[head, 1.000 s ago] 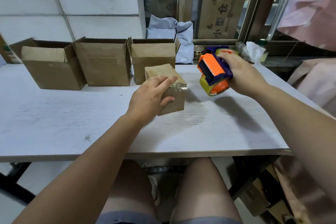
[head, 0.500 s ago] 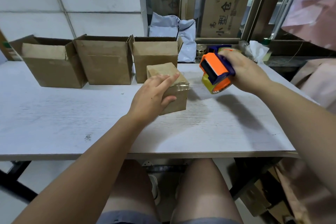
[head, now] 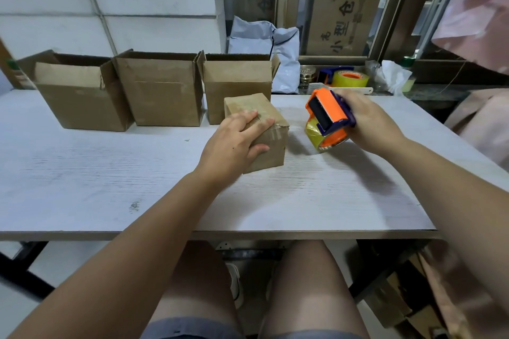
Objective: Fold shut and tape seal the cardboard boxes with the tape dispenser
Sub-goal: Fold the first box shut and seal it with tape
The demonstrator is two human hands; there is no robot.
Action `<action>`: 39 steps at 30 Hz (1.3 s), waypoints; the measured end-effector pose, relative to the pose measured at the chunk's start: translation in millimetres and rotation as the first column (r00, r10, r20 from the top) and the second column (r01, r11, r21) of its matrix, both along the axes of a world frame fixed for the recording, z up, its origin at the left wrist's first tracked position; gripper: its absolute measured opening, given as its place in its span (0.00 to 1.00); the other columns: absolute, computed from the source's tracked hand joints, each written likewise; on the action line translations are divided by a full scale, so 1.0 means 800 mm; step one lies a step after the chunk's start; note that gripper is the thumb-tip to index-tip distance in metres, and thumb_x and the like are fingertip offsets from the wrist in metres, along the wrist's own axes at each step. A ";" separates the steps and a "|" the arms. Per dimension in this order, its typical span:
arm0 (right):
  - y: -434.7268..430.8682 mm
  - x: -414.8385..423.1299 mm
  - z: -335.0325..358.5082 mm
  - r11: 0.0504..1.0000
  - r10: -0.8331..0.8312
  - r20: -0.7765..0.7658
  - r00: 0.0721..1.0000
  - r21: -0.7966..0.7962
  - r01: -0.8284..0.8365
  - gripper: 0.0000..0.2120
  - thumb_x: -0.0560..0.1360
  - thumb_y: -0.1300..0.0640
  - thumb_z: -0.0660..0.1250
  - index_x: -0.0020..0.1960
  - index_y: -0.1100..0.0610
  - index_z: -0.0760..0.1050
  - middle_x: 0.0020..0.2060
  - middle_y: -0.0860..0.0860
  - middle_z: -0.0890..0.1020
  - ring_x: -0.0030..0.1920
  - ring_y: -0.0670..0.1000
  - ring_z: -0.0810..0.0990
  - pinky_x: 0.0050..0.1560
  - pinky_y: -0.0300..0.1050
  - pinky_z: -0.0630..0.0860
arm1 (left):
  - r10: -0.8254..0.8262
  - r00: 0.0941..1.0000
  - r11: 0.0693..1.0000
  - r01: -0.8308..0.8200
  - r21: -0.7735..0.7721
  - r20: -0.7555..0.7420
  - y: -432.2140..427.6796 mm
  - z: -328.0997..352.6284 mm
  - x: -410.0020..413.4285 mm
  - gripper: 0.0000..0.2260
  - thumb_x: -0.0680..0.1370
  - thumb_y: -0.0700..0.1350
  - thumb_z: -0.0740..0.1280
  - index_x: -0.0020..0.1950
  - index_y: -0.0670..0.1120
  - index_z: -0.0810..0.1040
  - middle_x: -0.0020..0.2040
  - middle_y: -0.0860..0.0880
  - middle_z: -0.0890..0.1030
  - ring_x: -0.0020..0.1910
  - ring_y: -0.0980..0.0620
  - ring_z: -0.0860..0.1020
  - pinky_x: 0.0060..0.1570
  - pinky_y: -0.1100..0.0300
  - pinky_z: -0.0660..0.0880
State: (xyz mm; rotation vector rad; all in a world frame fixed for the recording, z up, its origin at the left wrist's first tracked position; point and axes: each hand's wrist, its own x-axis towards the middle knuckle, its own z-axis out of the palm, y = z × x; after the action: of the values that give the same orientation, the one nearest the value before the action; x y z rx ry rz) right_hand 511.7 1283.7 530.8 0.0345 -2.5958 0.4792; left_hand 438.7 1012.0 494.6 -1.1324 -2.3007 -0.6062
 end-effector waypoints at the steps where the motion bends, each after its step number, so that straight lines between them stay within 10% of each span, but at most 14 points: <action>1: -0.001 0.000 -0.002 1.000 0.000 0.002 1.000 -0.005 0.000 0.24 0.73 0.60 0.70 0.66 0.53 0.69 0.59 0.54 0.76 0.57 0.54 0.73 0.54 0.55 0.72 | 0.000 1.000 1.000 0.000 0.003 0.002 0.001 0.001 0.001 0.21 0.73 0.50 0.68 0.65 0.46 0.77 0.64 0.39 0.76 0.61 0.37 0.73 0.61 0.48 0.70; 20: -0.037 0.022 -0.005 0.997 -0.020 0.015 1.000 -0.068 0.021 0.29 0.68 0.60 0.73 0.66 0.50 0.67 0.58 0.51 0.76 0.57 0.54 0.74 0.53 0.56 0.74 | -0.158 0.980 0.987 0.157 0.016 0.118 -0.047 0.012 -0.018 0.20 0.74 0.45 0.69 0.67 0.48 0.75 0.66 0.48 0.75 0.69 0.45 0.68 0.67 0.57 0.60; 31: -0.072 0.022 -0.008 0.994 -0.022 0.069 0.997 -0.107 0.029 0.28 0.64 0.64 0.70 0.61 0.49 0.66 0.51 0.46 0.72 0.50 0.54 0.73 0.49 0.52 0.74 | 0.203 0.936 0.973 -0.225 -0.043 -0.289 -0.066 0.004 -0.003 0.21 0.71 0.45 0.74 0.63 0.48 0.78 0.50 0.45 0.79 0.50 0.41 0.76 0.54 0.51 0.61; 39: -0.075 0.022 -0.017 0.981 -0.038 0.042 0.998 -0.189 0.045 0.27 0.66 0.65 0.70 0.62 0.51 0.67 0.54 0.49 0.74 0.50 0.53 0.72 0.48 0.49 0.72 | 0.239 0.970 0.950 -0.228 0.212 -0.032 -0.050 -0.015 0.019 0.14 0.73 0.35 0.70 0.59 0.37 0.78 0.60 0.38 0.78 0.57 0.39 0.76 0.57 0.49 0.74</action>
State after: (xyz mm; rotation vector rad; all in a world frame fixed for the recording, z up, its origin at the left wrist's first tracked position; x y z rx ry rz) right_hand 528.9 1224.1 517.3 -0.0945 -2.5701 0.7165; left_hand 453.7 972.1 482.8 -0.7570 -2.2194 -0.6924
